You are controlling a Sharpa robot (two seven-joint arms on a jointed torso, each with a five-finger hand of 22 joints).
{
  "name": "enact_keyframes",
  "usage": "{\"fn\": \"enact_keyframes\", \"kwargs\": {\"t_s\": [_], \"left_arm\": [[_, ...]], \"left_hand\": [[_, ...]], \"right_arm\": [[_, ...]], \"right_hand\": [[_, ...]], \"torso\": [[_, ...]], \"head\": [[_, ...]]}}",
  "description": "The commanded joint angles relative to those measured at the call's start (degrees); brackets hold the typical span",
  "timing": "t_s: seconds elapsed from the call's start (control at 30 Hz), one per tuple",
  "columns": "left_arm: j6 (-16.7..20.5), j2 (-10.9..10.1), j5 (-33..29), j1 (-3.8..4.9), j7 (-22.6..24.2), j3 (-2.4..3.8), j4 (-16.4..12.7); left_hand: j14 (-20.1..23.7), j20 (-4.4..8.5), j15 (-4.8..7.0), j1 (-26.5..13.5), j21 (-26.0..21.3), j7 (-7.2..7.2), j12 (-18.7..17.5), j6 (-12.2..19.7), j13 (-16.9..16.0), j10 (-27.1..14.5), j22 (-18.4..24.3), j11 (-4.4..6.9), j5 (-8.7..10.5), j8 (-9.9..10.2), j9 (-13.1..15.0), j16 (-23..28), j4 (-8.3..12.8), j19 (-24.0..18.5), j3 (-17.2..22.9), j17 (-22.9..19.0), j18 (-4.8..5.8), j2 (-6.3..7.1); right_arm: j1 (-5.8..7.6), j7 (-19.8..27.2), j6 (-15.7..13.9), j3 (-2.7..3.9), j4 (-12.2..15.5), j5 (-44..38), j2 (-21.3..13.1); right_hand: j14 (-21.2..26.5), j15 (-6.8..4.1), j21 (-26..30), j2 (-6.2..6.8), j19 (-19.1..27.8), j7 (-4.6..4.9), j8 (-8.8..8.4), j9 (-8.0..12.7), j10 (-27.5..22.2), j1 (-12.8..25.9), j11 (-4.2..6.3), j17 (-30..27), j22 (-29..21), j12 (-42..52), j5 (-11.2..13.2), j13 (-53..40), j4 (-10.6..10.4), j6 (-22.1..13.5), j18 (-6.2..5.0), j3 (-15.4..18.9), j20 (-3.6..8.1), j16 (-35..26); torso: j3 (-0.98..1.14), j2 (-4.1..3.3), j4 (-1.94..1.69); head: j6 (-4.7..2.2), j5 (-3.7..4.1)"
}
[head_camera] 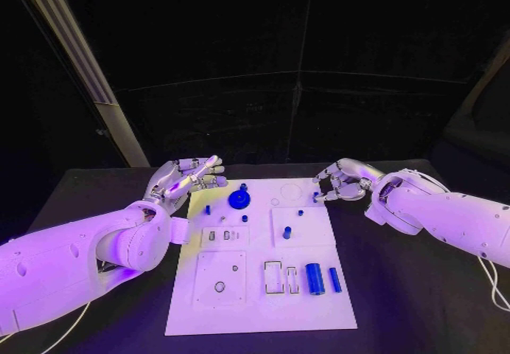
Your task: Assemble the parts on the task board
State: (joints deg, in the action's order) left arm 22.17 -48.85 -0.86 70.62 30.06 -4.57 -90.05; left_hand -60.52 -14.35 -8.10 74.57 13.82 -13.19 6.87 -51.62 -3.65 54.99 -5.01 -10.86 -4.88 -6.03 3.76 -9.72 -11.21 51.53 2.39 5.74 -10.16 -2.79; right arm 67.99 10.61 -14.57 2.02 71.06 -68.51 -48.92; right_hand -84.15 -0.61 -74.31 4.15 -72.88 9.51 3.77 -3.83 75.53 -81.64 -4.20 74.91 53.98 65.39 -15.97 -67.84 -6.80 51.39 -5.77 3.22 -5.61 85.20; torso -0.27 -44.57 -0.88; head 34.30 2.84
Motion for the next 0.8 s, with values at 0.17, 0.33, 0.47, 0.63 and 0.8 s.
{"fn": "enact_keyframes", "kwargs": {"t_s": [0.17, 0.33, 0.47, 0.63, 0.8], "left_arm": [[-0.77, 0.08, 0.09, 0.06, 0.52, 0.03, 0.09], [-0.77, 0.10, 0.09, 0.06, 0.51, 0.03, 0.11], [-0.75, 0.11, 0.09, 0.06, 0.50, 0.03, 0.15], [-0.72, 0.12, 0.09, 0.06, 0.47, 0.03, 0.16], [-0.71, 0.13, 0.09, 0.06, 0.44, 0.03, 0.19]], "left_hand": [[-0.46, -0.19, -0.02, 0.25, -0.18, -0.52, 0.20, -0.31, -0.05, 0.44, 0.05, 0.05, 0.03, -0.07, 0.04, -0.04, 0.35, 0.41, 0.15, 0.08, -0.44, -0.28], [-0.46, -0.19, -0.02, 0.25, -0.18, -0.53, 0.20, -0.31, -0.05, 0.44, 0.05, 0.05, 0.03, -0.07, 0.04, -0.03, 0.35, 0.41, 0.15, 0.08, -0.44, -0.28], [-0.47, -0.18, -0.02, 0.25, -0.19, -0.54, 0.17, -0.30, -0.04, 0.43, 0.06, 0.04, 0.03, -0.05, 0.03, -0.02, 0.37, 0.43, 0.14, 0.08, -0.43, -0.27], [-0.47, -0.18, -0.02, 0.25, -0.19, -0.54, 0.17, -0.30, -0.04, 0.43, 0.06, 0.04, 0.03, -0.05, 0.03, -0.02, 0.37, 0.43, 0.14, 0.08, -0.43, -0.27], [-0.47, -0.18, -0.02, 0.25, -0.19, -0.54, 0.17, -0.30, -0.04, 0.43, 0.06, 0.04, 0.03, -0.05, 0.03, -0.02, 0.37, 0.43, 0.14, 0.08, -0.43, -0.27]], "right_arm": [[-0.33, -0.61, 1.43, 0.02, -0.88, -1.33, 0.55], [-0.62, -0.92, 1.37, 0.02, -1.38, -1.65, 0.91], [-0.80, -1.10, 1.11, 0.02, -1.72, -1.78, 1.14], [-0.89, -1.17, 1.41, 0.02, -2.08, -2.20, 1.37], [-1.06, -1.13, 1.87, 0.02, -2.26, -2.64, 1.59]], "right_hand": [[-3.84, 0.42, 0.11, -0.46, 0.17, -0.08, 0.26, -0.11, 0.13, 0.85, -0.04, 6.11, 0.24, 0.26, 0.25, -0.31, -0.16, -0.05, -0.93, 0.47, -0.24, -0.09], [-3.81, 0.33, -0.01, -1.02, -0.03, -0.26, 0.73, -0.30, 0.43, 0.61, 0.12, 5.98, 0.47, 0.73, 0.23, -0.65, -0.07, 0.67, -0.91, 0.42, -0.21, -0.17], [-3.85, 0.14, -0.24, -1.84, -0.36, -0.50, 1.26, -0.46, 0.89, 0.20, 0.34, 6.12, 0.91, 1.43, 0.32, -1.17, 0.14, 1.61, -0.83, 0.18, -0.07, -0.12], [-3.93, -0.21, -0.58, -3.33, -0.84, -0.92, 2.18, -0.68, 1.49, -0.64, 0.74, 6.40, 1.58, 2.24, 2.49, -1.78, 0.69, 3.57, -0.71, -0.67, 0.25, 0.00], [-4.03, -0.44, -0.97, -4.14, -1.29, -1.19, 2.68, -0.75, 2.02, -1.06, 1.02, 6.80, 2.39, 2.94, 3.42, -2.36, 1.08, 4.94, -0.55, -1.37, 0.47, 0.21]], "torso": [[-0.06, 0.04, -0.01], [-0.02, 0.04, -0.02], [0.00, 0.04, 0.02], [-0.03, 0.04, 0.03], [0.02, 0.05, 0.05]], "head": [[0.11, 0.08], [0.21, 0.06], [0.19, 0.04], [0.26, 0.10], [0.36, 0.08]]}}
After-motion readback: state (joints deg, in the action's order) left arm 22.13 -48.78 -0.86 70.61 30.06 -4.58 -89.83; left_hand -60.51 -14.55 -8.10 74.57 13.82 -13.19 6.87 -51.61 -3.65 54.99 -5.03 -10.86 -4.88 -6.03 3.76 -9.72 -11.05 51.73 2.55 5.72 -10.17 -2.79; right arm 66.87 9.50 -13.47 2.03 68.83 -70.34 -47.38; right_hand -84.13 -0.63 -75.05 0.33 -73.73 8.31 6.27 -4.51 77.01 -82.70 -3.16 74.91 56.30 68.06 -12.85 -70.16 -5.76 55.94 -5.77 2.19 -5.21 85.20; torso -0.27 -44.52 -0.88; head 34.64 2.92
